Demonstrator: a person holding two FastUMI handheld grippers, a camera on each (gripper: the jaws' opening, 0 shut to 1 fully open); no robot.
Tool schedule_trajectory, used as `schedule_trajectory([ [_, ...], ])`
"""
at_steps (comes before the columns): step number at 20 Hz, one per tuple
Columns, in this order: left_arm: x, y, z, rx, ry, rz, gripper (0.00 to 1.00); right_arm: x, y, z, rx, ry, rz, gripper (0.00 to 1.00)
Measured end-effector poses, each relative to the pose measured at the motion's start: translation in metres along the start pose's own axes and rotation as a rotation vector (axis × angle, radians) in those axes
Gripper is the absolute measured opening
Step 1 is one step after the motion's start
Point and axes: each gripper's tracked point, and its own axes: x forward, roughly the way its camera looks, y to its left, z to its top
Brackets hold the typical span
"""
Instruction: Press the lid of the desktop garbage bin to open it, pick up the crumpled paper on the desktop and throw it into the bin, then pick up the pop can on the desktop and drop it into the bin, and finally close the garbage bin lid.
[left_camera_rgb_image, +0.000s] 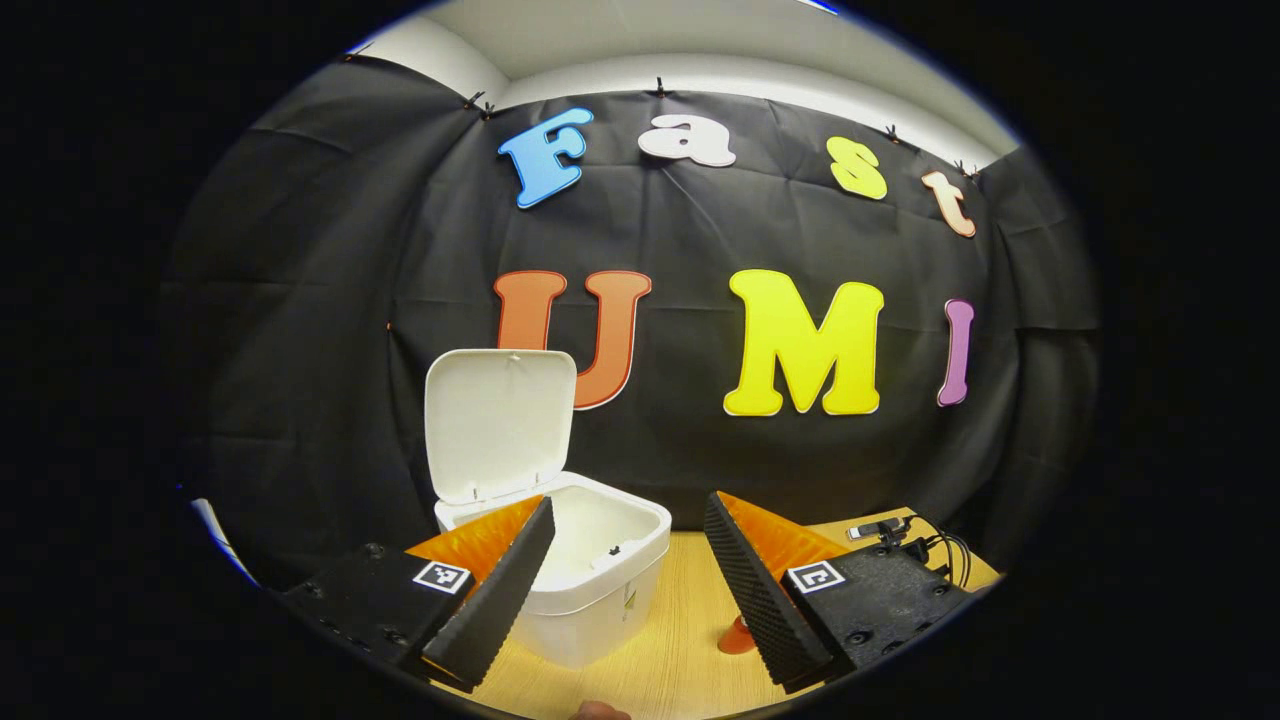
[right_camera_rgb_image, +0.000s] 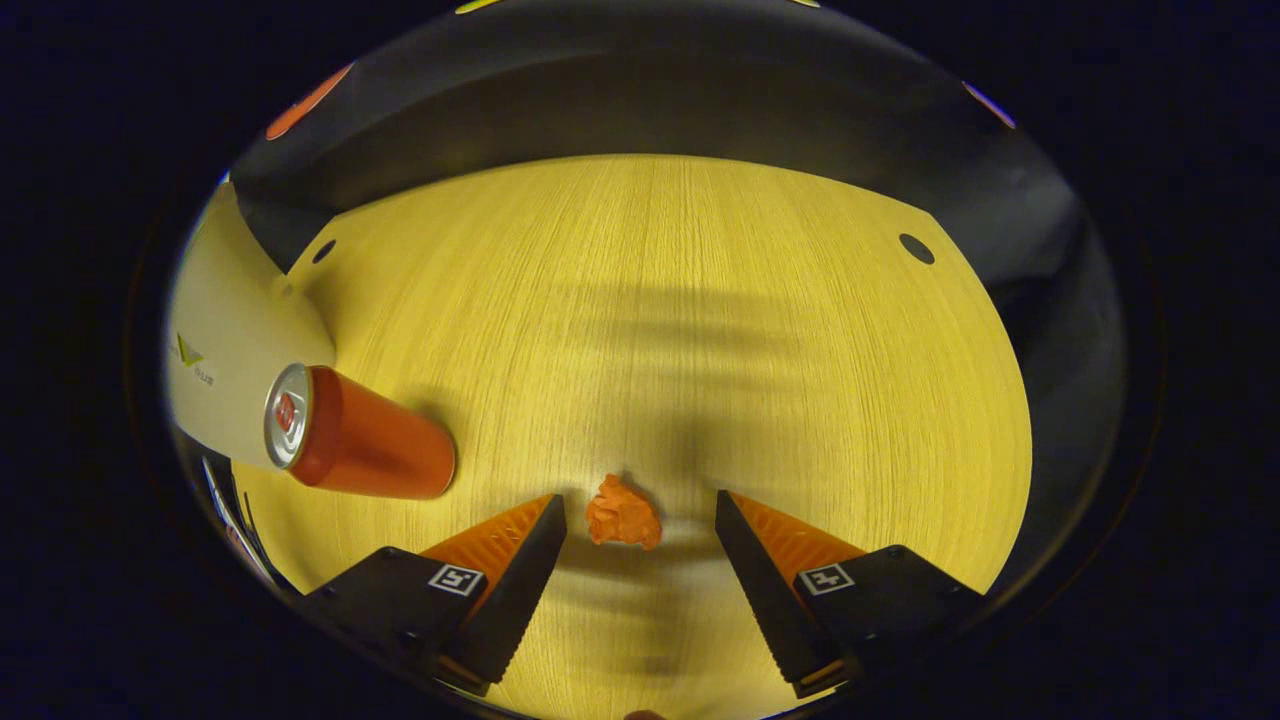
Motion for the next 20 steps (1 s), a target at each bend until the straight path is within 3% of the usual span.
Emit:
schedule_trajectory([
  [7,-0.004,0.009,-0.009,-0.029,0.028,0.025,0.99,0.008,-0.001,0.005,0.019,0.032,-0.001,0.96],
  [9,-0.006,0.01,-0.01,-0.028,0.03,0.027,0.99,0.008,-0.004,0.001,0.021,0.039,0.0,0.8],
  [10,-0.005,0.01,-0.011,-0.028,0.032,0.028,0.99,0.011,-0.006,0.001,0.027,0.043,0.004,0.63],
  [13,-0.008,0.008,-0.013,-0.036,0.042,0.025,0.99,0.01,-0.002,-0.002,0.05,0.058,0.022,0.41],
  [15,-0.008,0.008,-0.014,-0.042,0.046,0.023,0.99,0.006,-0.007,-0.001,0.047,0.061,0.014,0.4],
  [16,-0.009,0.008,-0.015,-0.041,0.046,0.026,0.99,0.005,-0.006,-0.002,0.049,0.054,0.014,0.27],
  [18,-0.009,0.007,-0.015,-0.041,0.048,0.025,0.99,0.003,-0.01,-0.001,0.055,0.046,0.004,0.27],
  [19,-0.01,0.007,-0.014,-0.039,0.048,0.022,0.99,0.0,-0.01,0.003,0.064,0.035,0.008,0.14],
  [20,-0.011,0.006,-0.015,-0.038,0.046,0.022,0.99,-0.004,-0.009,0.004,0.067,0.023,0.017,0.15],
])
